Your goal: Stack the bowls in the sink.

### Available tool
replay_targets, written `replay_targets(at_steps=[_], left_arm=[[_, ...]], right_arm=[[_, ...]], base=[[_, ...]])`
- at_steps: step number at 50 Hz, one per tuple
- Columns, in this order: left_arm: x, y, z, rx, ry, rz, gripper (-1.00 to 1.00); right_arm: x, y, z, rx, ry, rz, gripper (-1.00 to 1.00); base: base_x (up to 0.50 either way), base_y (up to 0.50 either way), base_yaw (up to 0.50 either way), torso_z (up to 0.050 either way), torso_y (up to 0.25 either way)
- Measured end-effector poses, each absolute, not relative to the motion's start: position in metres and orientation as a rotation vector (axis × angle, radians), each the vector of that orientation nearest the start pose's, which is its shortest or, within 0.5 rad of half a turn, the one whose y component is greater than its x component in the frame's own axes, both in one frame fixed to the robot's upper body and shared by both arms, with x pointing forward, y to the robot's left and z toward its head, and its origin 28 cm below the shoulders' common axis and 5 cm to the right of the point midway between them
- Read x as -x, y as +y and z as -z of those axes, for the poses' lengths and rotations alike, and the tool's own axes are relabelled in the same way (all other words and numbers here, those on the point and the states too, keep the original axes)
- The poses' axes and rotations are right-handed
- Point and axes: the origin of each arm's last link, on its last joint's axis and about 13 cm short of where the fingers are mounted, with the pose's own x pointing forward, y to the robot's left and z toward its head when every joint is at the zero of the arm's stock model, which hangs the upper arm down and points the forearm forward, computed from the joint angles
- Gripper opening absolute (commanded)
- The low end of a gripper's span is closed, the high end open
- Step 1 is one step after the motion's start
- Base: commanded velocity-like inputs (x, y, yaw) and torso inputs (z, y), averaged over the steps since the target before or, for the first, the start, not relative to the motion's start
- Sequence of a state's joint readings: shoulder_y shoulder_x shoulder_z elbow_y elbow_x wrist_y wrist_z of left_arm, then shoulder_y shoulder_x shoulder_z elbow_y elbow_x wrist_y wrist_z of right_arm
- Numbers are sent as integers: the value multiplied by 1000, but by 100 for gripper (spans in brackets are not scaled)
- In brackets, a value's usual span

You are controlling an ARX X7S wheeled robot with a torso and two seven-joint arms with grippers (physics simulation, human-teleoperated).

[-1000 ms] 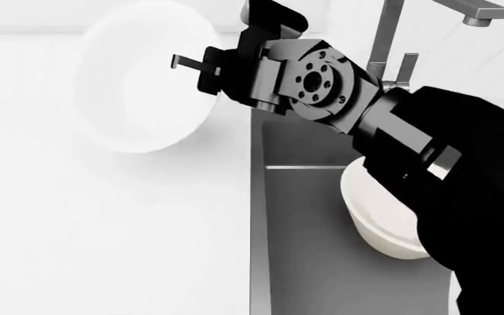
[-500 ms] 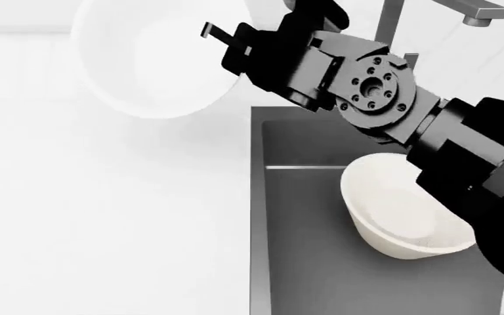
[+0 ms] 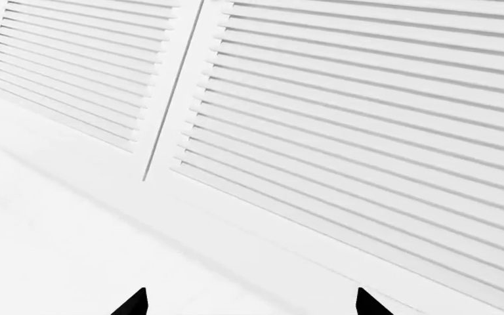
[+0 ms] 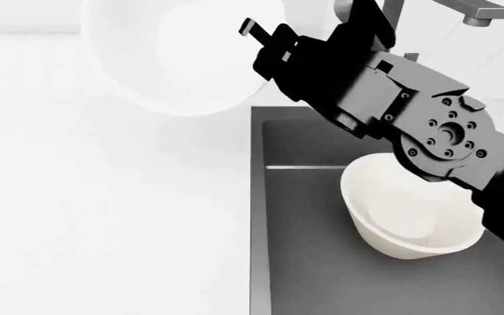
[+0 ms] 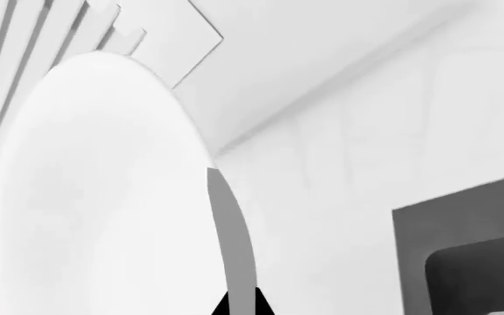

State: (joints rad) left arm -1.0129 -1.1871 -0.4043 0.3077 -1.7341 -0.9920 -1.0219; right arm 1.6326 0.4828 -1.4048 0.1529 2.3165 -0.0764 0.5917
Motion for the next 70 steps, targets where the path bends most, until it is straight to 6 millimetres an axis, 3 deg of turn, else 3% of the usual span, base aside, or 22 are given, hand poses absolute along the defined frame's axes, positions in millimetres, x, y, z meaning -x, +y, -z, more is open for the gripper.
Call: replay_targets(at_steps=[30,46,70], left_arm=[[-150,375,-386,251,-374,-462,100],[-151,374,-387,250,-374,-459,100],[-153,373,-386,251,-371,-456,100]], right_arm=[[-288,-65,-305,-777,275,-342,-100],[-268,-85,-287,-785,306,-252,-100],[-241,-111,-279,-807,302,-137,-100]], base=[[0,0,0,0,0],[0,0,0,0,1],[0,0,0,0,0]])
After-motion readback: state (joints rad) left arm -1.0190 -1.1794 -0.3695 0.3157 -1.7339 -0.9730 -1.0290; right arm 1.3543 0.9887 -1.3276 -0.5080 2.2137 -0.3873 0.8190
